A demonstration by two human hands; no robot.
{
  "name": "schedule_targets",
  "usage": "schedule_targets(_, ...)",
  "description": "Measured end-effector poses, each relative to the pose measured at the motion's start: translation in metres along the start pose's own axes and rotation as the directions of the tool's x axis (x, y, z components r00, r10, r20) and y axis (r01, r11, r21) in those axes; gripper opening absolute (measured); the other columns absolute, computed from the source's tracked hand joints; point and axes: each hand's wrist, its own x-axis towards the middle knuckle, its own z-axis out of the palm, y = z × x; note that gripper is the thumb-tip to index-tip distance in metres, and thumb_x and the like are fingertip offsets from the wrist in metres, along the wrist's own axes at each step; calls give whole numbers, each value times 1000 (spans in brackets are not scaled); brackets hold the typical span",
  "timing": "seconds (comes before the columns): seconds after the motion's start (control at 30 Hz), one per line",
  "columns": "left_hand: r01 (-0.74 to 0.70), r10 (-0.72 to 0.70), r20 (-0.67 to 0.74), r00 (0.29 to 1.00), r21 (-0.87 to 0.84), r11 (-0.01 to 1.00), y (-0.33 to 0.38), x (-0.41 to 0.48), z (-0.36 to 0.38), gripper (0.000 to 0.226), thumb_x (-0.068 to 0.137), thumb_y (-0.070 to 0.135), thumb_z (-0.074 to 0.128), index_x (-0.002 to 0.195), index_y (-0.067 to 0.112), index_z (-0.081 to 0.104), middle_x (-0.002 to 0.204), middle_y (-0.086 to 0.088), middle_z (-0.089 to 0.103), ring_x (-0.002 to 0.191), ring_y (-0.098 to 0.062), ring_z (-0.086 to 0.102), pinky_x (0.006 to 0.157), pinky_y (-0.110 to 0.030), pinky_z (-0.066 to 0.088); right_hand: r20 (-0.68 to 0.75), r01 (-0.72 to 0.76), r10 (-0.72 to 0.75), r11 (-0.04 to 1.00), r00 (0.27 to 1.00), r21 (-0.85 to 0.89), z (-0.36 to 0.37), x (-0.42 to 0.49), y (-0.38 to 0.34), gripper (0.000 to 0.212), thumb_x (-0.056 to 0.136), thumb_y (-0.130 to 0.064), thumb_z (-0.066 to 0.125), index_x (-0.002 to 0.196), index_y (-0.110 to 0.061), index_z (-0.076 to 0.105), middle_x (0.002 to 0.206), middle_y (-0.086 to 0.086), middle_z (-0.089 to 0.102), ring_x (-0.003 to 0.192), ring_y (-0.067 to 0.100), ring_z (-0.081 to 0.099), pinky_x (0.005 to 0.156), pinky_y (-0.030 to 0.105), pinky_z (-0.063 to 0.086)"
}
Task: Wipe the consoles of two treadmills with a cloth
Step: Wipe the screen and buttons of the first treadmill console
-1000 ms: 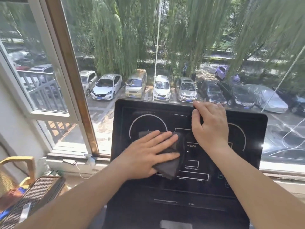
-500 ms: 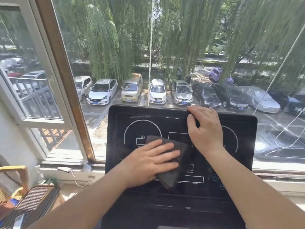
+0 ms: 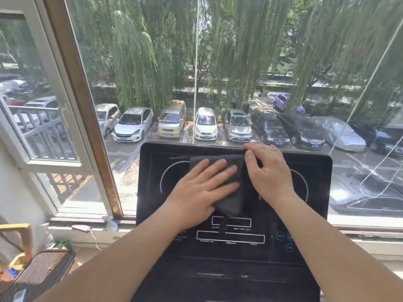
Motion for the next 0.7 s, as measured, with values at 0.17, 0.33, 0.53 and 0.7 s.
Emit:
schedule_targets(0.17, 441, -459, -95, 883, -164, 882, 38, -23, 13, 78, 80, 17, 65, 156, 27, 47, 171, -3, 26, 160, -31, 13, 128, -56, 14, -3, -34, 34, 998, 999, -46, 3, -2, -2, 36, 108, -34, 49, 130, -21, 74, 134, -7, 72, 135, 12, 57, 130, 33, 17)
schedule_targets(0.33, -291, 295, 215, 931, -52, 955, 28, -80, 18, 79, 78, 25, 67, 154, 35, 45, 172, 6, 25, 161, -21, 13, 130, -48, 6, -27, -16, 11, 980, 1000, -200, 13, -7, -8, 48, 105, -41, 38, 133, -18, 70, 135, -1, 70, 137, 18, 55, 132, 40, 15)
schedule_targets(0.53, 473, -481, -56, 875, -120, 873, -33, -80, -5, 80, 77, 16, 60, 156, 28, 47, 171, -3, 27, 161, -29, 15, 130, -53, 10, 8, 8, -5, 937, 1000, -349, 21, -16, -9, 62, 104, -52, 30, 150, -17, 53, 152, 0, 55, 150, 24, 40, 133, 46, 10)
schedule_targets(0.7, 435, -433, 44, 900, -130, 891, 35, -121, 25, 88, 71, 20, 63, 156, 29, 46, 173, -3, 21, 161, -31, 9, 128, -56, 12, 4, -1, 2, 917, 1000, -400, 23, -17, -10, 61, 104, -52, 33, 150, -17, 52, 151, 2, 55, 150, 26, 40, 133, 48, 10)
